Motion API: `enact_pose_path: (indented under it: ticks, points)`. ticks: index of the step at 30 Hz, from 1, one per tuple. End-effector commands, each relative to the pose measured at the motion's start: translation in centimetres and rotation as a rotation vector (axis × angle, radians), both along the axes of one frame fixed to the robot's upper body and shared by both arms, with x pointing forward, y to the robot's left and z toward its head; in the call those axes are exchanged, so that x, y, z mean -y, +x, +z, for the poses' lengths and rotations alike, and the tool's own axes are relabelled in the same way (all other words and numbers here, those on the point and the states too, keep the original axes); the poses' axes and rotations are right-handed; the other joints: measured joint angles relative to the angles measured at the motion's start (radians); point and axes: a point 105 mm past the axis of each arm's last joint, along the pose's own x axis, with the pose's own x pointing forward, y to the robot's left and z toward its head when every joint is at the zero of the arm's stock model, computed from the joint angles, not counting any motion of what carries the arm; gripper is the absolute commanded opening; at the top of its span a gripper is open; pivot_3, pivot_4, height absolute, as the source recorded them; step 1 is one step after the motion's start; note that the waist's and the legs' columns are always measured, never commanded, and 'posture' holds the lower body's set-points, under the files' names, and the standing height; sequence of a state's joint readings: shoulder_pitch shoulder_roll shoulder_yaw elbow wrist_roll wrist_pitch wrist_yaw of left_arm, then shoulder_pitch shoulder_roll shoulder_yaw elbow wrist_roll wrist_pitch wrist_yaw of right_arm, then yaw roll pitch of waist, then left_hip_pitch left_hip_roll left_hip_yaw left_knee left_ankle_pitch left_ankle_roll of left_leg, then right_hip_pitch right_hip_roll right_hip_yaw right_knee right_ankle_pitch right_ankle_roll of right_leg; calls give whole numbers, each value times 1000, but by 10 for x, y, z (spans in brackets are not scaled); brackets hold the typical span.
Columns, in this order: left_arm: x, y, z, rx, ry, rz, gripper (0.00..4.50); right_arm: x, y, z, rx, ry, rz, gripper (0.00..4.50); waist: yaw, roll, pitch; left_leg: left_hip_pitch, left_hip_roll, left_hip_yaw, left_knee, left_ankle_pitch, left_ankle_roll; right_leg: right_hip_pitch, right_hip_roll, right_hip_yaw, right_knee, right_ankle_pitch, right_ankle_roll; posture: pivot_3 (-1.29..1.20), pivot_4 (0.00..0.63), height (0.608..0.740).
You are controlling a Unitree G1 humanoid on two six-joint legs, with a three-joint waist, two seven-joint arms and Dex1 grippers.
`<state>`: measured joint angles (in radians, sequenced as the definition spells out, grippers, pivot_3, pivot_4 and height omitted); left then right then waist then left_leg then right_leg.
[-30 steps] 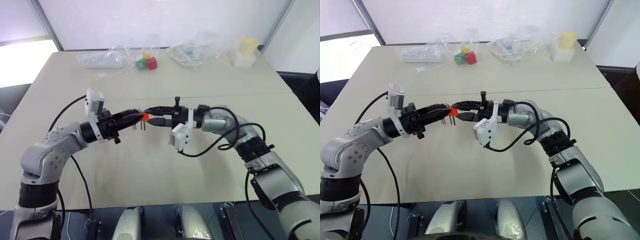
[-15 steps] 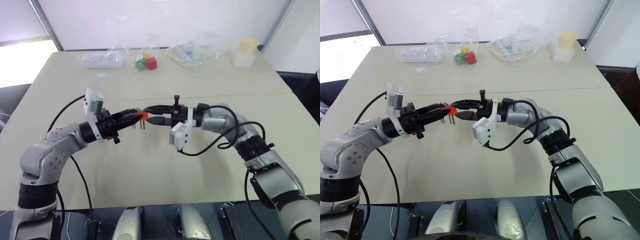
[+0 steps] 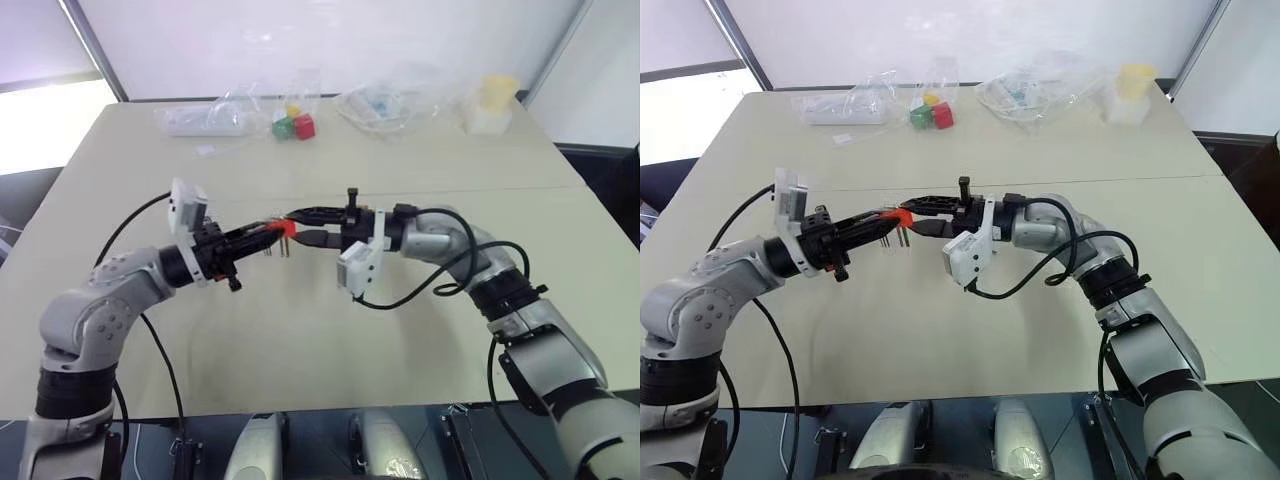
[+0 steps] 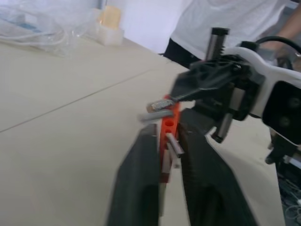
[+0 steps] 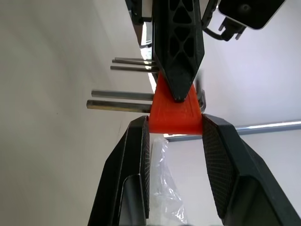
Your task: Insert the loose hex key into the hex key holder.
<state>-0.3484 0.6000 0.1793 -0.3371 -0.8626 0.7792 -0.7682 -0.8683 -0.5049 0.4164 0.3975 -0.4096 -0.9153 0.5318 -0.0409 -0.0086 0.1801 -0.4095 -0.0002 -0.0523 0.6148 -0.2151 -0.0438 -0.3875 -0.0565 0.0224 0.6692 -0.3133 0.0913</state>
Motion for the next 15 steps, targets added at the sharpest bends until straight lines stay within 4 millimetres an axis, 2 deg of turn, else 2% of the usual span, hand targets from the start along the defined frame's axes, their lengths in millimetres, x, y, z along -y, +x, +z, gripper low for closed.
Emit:
enact_pose_path:
  ticks: [1,15]
  points:
    - [6,-8,7,26,-6,-43,16,0,0,21,37,64,-3,1019,0,0,0,0,0,0,0,0,0,0,0,0,0,0,0,0,150,740]
    - [6,-5,5,28,2,-28,16,2,8,19,-21,71,-60,1019,0,0,0,0,0,0,0,0,0,0,0,0,0,0,0,0,150,740]
